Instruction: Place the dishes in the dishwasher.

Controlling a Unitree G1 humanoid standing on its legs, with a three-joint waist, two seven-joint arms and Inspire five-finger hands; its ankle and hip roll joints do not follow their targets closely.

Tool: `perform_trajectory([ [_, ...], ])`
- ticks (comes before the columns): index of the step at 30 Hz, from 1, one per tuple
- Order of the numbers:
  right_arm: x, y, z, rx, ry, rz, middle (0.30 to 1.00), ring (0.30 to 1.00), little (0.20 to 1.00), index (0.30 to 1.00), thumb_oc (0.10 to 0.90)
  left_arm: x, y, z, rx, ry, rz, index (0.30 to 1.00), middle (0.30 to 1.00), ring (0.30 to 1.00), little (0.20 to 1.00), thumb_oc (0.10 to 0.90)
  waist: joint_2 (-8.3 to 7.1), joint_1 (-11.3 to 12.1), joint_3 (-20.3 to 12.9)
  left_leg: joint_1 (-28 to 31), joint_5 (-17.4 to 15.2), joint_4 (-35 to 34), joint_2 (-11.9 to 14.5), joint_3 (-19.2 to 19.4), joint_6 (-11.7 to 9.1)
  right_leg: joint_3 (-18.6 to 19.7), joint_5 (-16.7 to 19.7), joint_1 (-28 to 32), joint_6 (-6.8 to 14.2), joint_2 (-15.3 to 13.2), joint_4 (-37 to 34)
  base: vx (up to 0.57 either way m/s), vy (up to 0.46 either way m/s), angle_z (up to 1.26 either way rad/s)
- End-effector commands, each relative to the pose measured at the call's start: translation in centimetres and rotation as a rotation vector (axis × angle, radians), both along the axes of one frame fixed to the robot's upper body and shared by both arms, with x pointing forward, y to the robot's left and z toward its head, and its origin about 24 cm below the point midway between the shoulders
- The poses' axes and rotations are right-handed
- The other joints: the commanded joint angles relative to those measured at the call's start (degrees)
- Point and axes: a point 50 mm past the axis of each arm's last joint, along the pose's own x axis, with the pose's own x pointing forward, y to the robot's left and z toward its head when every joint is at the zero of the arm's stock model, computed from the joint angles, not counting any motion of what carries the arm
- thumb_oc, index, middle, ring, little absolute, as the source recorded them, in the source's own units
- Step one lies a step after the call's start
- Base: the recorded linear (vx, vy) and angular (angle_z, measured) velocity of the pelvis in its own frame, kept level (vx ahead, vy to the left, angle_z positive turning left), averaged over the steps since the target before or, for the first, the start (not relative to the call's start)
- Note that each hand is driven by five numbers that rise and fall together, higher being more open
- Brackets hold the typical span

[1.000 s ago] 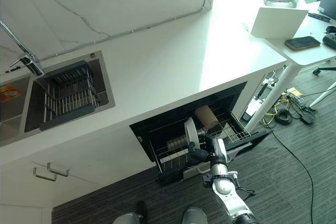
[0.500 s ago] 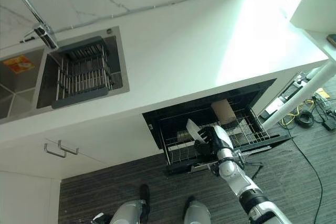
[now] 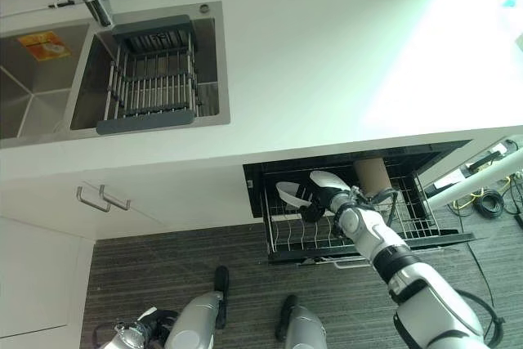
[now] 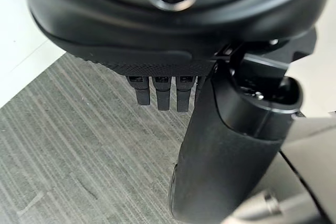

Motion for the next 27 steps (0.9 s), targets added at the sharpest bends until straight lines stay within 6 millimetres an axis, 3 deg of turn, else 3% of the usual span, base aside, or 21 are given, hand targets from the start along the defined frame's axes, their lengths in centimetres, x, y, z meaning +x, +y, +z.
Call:
perform_trajectory([
  [1, 1.6, -1.0, 4.2, -0.094, -0.075, 0.033, 0.300, 0.300, 0.300, 0.300, 0.400, 0.5, 0.7, 0.6, 0.020, -0.009, -0.069, 0.900, 0.900, 0.900, 0.900, 0.800, -0.94, 0.0, -0.6, 1.8, -14.5, 8.8, 0.7, 1.2, 0.3, 0.9, 3.1, 1.2, 3.9, -2.2, -7.0, -0.02, -0.019, 0.04],
  [12, 3.7, -3.0, 10.3, -0.314, -0.231, 0.016, 0.300, 0.300, 0.300, 0.300, 0.400, 5.2, 1.0, 3.8, 0.027, -0.191, -0.145, 0.900, 0.900, 0.900, 0.900, 0.800, -0.39, 1.8, 7.3, -4.8, -12.9, 8.8, -1.6, -2.4, 1.6, 3.0, 5.2, -4.9, 4.2, -0.7, -7.0, -0.09, -0.038, 0.09],
  [15, 3.9, -3.8, 11.3, -0.375, -0.281, -0.005, 0.300, 0.300, 0.300, 0.300, 0.400, 5.6, 0.8, 4.4, 0.008, -0.229, -0.165, 0.900, 0.900, 0.900, 0.900, 0.800, 0.32, 2.1, 7.3, -8.2, -12.2, 8.8, -2.0, -3.2, 1.8, 3.4, 5.6, -7.9, 4.3, -0.4, -7.0, -0.08, -0.012, 0.01],
  [24, 4.0, -5.3, 13.0, -0.335, -0.407, -0.103, 0.300, 0.300, 0.300, 0.300, 0.400, 6.8, -0.2, 5.6, -0.023, -0.334, -0.205, 0.900, 0.900, 0.900, 0.900, 0.800, 1.54, 1.9, 7.3, -15.3, -10.3, 8.8, -2.4, -3.5, 2.0, 3.7, 7.3, -14.7, 4.5, -0.7, -7.0, -0.07, -0.013, -0.01],
  [25, 4.1, -5.4, 13.4, -0.303, -0.405, -0.125, 0.335, 0.335, 0.335, 0.335, 0.424, 7.4, -0.6, 6.2, -0.044, -0.365, -0.206, 0.900, 0.900, 0.900, 0.900, 0.800, 2.25, 1.6, 7.3, -17.1, -9.8, 8.8, -2.6, -3.6, 2.0, 4.0, 7.6, -16.5, 4.4, -0.7, -7.0, -0.08, -0.013, 0.03],
  [26, 4.1, -5.4, 13.5, -0.300, -0.401, -0.125, 0.420, 0.420, 0.420, 0.420, 0.480, 7.5, -0.7, 6.2, -0.045, -0.366, -0.206, 0.900, 0.900, 0.900, 0.900, 0.800, 2.30, 1.6, 7.3, -17.3, -9.7, 8.8, -2.6, -3.6, 2.0, 4.0, 7.6, -16.6, 4.4, -0.7, -7.0, -0.07, -0.013, 0.02],
  [27, 4.1, -5.4, 13.2, -0.279, -0.378, -0.139, 0.900, 0.900, 0.900, 0.900, 0.800, 7.7, -0.9, 6.4, -0.055, -0.377, -0.204, 0.900, 0.900, 0.900, 0.900, 0.800, 2.51, 1.5, 7.3, -18.1, -9.5, 8.8, -2.7, -3.6, 1.9, 4.2, 7.8, -17.5, 4.5, -0.8, -7.0, 0.00, 0.000, 0.00],
])
